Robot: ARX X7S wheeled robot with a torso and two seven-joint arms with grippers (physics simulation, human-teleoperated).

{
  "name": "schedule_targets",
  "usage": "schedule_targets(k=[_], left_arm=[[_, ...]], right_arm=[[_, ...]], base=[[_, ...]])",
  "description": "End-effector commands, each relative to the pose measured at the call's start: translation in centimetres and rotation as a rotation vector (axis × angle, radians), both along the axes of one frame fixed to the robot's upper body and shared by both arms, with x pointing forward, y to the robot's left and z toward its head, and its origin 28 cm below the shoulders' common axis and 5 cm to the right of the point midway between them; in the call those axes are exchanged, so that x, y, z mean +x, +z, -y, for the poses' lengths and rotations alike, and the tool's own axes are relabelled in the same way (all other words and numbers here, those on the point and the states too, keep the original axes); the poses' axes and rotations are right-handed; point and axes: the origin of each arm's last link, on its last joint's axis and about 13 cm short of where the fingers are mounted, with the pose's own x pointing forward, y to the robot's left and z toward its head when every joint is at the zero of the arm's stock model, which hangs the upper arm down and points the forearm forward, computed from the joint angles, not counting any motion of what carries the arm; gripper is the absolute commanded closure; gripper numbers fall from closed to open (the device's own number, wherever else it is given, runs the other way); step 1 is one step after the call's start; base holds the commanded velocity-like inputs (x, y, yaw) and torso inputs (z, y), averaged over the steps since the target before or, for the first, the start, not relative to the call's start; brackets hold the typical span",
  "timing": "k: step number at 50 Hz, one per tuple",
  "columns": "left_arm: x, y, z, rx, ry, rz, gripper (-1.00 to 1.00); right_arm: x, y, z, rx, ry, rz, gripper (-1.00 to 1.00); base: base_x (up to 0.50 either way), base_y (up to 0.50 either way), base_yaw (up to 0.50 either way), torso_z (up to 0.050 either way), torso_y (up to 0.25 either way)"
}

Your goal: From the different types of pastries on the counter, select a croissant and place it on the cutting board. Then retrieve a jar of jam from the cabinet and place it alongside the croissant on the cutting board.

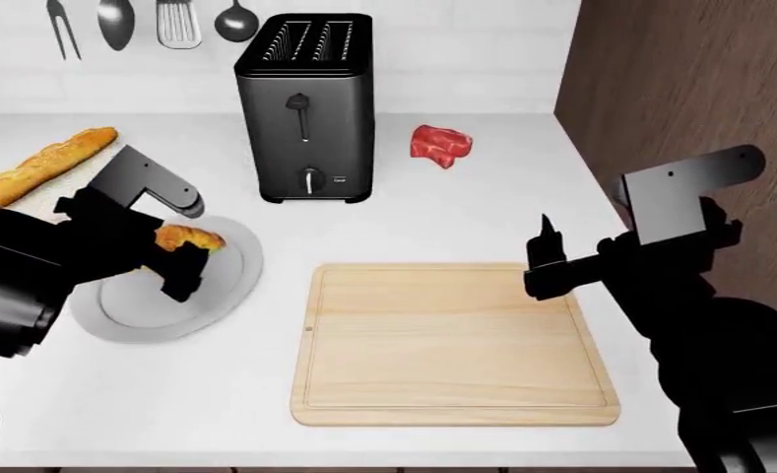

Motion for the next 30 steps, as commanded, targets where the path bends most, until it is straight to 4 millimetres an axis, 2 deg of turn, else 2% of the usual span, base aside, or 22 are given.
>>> schedule_targets(k=[1,7,11,14,19,30], left_arm=[[-0.2,0.7,-0.4,-0.023,0.057,0.051,1.00],[-1.2,3.4,-0.4,-0.094,0.073,0.126,1.00],[-2.0,5.7,0.5,-0.130,0.061,0.194,1.00],[-2.2,6.7,1.4,-0.126,0.022,0.217,1.00],[-2.2,6.7,4.4,-0.108,-0.082,0.220,1.00],[-3.8,5.6,11.3,-0.085,-0.367,0.188,1.00]], right_arm=[[0.0,-0.1,0.1,0.001,-0.006,0.000,-1.00],[-0.1,-0.1,0.2,0.002,-0.006,0.001,-1.00],[-0.1,0.0,0.2,0.005,-0.006,0.002,-1.00],[-0.1,0.1,0.2,0.005,-0.005,0.005,-1.00],[-0.3,0.5,0.2,0.007,-0.005,0.012,-1.00],[-1.0,1.7,0.3,0.011,-0.026,0.032,-1.00]], base=[[0.00,0.00,0.00,0.000,0.000],[0.00,0.00,0.00,0.000,0.000],[0.00,0.00,0.00,0.000,0.000],[0.00,0.00,0.00,0.000,0.000],[0.00,0.00,0.00,0.000,0.000],[0.00,0.00,0.00,0.000,0.000]])
